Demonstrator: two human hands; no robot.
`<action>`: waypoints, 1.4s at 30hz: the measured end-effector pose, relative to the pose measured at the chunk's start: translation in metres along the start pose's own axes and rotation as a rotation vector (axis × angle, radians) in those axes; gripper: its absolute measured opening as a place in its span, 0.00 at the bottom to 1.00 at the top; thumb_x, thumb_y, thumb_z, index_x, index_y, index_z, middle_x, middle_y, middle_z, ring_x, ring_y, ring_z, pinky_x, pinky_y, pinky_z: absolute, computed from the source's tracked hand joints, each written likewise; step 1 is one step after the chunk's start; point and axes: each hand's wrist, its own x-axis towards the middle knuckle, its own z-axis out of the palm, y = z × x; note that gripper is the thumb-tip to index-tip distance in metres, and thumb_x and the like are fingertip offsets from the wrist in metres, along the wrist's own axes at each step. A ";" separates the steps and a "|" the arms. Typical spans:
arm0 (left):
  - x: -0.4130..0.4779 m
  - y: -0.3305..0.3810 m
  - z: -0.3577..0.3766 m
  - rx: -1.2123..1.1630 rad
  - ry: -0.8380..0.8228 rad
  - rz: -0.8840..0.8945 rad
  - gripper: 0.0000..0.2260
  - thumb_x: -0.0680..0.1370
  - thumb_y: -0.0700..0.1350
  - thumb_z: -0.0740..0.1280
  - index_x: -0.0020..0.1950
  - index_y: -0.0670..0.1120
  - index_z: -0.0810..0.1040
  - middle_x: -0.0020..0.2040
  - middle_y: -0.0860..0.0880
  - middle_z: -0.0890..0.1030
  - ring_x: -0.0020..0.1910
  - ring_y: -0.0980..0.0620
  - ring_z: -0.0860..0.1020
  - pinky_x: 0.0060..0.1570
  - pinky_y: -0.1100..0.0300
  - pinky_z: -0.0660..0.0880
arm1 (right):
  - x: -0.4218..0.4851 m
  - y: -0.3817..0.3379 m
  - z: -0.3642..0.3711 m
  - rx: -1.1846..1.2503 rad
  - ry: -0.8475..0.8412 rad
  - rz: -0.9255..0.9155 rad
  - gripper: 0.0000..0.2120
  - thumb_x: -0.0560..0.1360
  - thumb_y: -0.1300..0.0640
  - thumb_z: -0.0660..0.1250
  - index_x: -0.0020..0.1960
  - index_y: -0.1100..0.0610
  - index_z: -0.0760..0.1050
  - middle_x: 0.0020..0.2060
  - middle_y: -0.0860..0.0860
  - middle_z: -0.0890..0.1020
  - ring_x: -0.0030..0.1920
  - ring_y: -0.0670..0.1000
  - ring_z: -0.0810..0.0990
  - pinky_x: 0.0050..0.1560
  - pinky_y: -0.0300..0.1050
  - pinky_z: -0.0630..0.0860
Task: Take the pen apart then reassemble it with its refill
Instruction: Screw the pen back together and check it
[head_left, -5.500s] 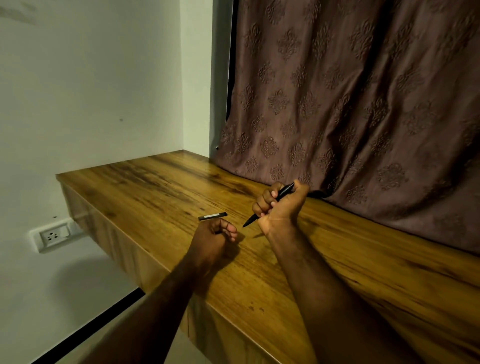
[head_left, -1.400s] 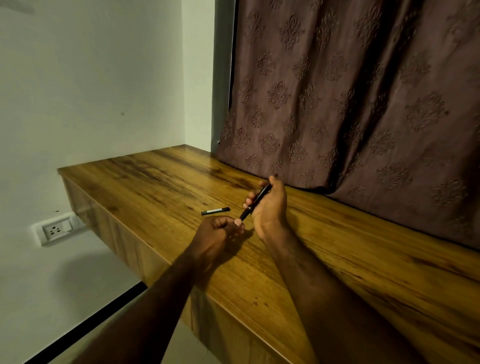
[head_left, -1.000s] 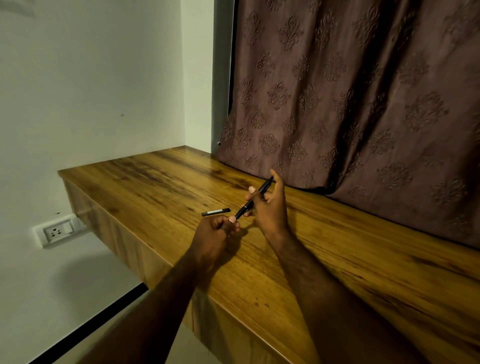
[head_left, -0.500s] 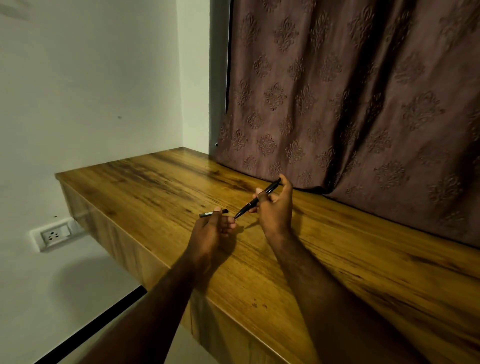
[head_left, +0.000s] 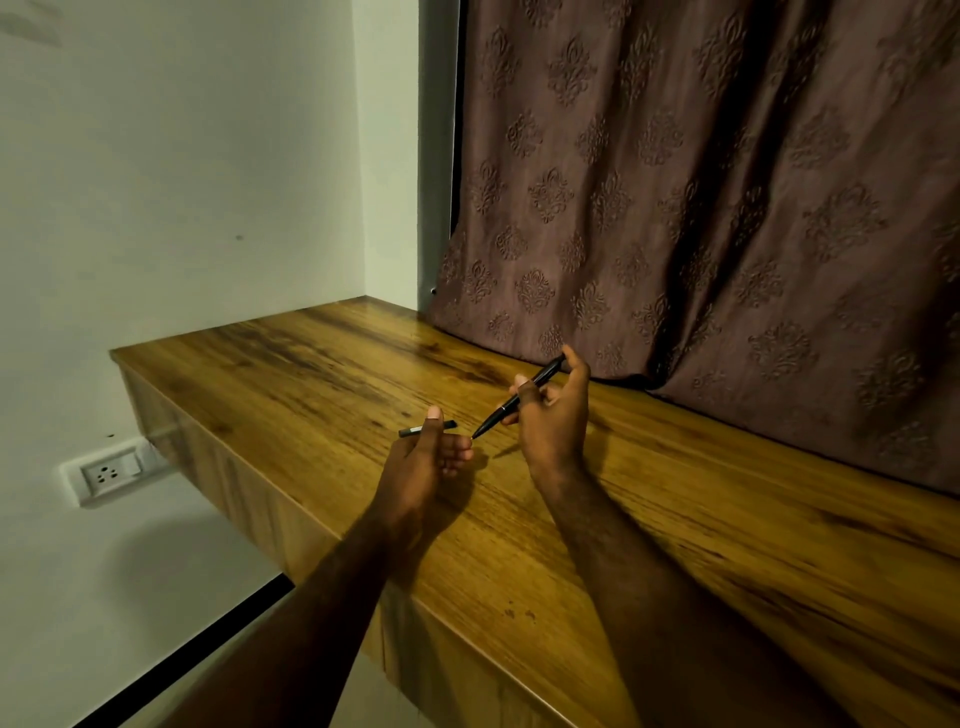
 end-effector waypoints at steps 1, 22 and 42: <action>0.000 0.000 0.000 -0.002 -0.005 0.002 0.28 0.81 0.58 0.54 0.46 0.37 0.82 0.43 0.39 0.84 0.40 0.49 0.81 0.44 0.57 0.75 | 0.000 0.000 0.000 0.000 -0.006 0.005 0.29 0.76 0.63 0.67 0.73 0.50 0.59 0.44 0.56 0.83 0.38 0.52 0.84 0.30 0.38 0.77; 0.002 -0.001 0.001 -0.024 -0.015 0.010 0.32 0.79 0.62 0.52 0.46 0.36 0.82 0.44 0.36 0.84 0.41 0.46 0.81 0.43 0.57 0.75 | 0.003 -0.008 -0.001 -0.005 -0.027 -0.058 0.27 0.77 0.64 0.65 0.72 0.50 0.61 0.41 0.54 0.83 0.37 0.52 0.83 0.34 0.42 0.80; 0.001 -0.002 -0.001 -0.020 -0.062 0.008 0.36 0.76 0.66 0.49 0.46 0.36 0.82 0.43 0.38 0.84 0.38 0.50 0.82 0.43 0.58 0.76 | -0.003 -0.024 0.006 -0.145 -0.178 -0.252 0.27 0.78 0.61 0.64 0.71 0.42 0.61 0.45 0.56 0.82 0.43 0.49 0.82 0.41 0.49 0.83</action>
